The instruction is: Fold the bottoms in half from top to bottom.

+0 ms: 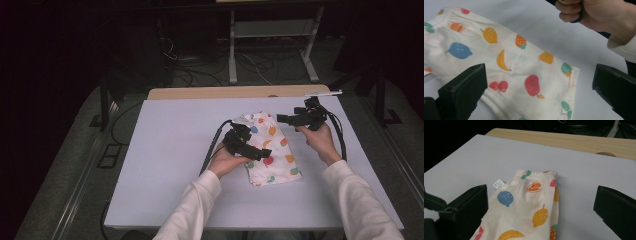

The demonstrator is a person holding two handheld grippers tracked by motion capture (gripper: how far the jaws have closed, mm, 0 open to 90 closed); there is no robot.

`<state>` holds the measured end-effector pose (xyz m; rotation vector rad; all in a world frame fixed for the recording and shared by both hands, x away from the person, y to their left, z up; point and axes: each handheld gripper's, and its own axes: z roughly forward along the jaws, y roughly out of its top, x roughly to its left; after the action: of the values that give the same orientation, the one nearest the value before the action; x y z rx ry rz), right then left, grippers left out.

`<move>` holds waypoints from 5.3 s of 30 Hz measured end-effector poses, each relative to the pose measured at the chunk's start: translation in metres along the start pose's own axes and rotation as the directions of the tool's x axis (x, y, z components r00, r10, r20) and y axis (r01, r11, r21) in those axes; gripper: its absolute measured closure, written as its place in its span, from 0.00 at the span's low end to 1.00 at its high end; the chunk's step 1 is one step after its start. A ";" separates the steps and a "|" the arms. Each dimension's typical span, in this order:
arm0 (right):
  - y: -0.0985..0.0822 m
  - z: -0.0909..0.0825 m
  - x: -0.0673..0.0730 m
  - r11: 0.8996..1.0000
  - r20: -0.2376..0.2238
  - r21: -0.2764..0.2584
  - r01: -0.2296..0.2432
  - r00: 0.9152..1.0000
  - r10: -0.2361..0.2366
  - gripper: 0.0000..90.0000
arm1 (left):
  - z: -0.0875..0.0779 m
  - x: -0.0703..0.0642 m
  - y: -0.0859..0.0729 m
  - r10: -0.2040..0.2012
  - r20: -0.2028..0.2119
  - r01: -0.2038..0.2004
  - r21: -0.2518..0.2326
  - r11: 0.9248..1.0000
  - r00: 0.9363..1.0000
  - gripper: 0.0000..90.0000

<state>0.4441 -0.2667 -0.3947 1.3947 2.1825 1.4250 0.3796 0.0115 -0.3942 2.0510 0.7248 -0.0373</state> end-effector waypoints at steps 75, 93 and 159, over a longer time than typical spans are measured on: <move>0.023 0.046 -0.028 0.988 -0.033 0.137 -0.067 0.997 0.073 0.03 | 0.005 0.127 0.031 -0.201 -0.174 0.194 -0.053 0.980 0.964 0.00; 0.014 0.059 -0.038 0.986 -0.053 0.129 -0.104 0.992 0.112 0.13 | 0.031 0.135 0.017 -0.246 -0.128 0.248 -0.001 0.969 0.961 0.06; -0.005 0.064 -0.040 0.978 -0.089 0.177 -0.114 0.987 0.131 0.97 | 0.038 0.114 0.022 -0.153 -0.132 0.157 0.021 0.987 0.979 0.98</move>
<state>0.5002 -0.2585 -0.4447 1.5727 2.3691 1.4042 0.4940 0.0280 -0.4331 2.0366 0.9696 -0.0040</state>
